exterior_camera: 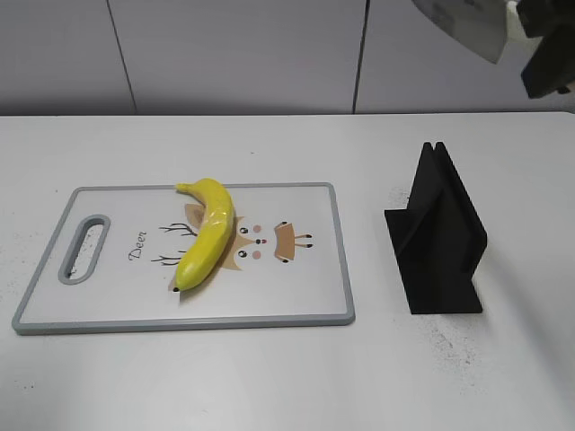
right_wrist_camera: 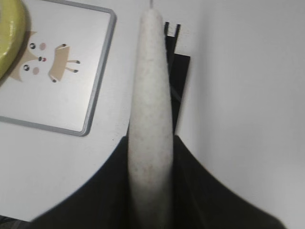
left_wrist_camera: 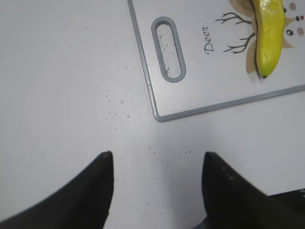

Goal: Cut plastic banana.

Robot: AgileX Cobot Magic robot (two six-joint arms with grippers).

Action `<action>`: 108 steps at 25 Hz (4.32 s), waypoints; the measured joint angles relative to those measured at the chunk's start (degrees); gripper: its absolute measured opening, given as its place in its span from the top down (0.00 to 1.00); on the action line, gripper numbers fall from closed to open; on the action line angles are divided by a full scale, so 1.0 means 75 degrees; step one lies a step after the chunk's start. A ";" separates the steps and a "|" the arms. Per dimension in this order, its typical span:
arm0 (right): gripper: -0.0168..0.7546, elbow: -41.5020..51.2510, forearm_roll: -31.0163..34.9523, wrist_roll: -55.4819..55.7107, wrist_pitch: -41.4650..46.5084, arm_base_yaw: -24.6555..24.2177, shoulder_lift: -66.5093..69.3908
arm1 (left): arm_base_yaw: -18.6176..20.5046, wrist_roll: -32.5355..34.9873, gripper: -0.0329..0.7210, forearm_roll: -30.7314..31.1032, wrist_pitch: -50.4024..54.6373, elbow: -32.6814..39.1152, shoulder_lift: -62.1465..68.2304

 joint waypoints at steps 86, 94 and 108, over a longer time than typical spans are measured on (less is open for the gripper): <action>0.77 0.2655 -0.0420 0.1893 -0.2472 -0.0006 0.1213 | 0.0015 -0.0337 0.22 0.0151 -0.0967 0.4138 -0.7341; 0.77 0.2652 -0.0420 0.1893 -0.2457 -0.0006 0.1445 | 0.0015 -0.0338 0.22 0.0166 -0.0967 0.4138 -0.7341; 0.14 0.2621 -0.0413 0.1712 -0.2437 -0.0006 0.1445 | 0.0015 -0.0346 0.22 0.0207 -0.0967 0.4145 -0.7341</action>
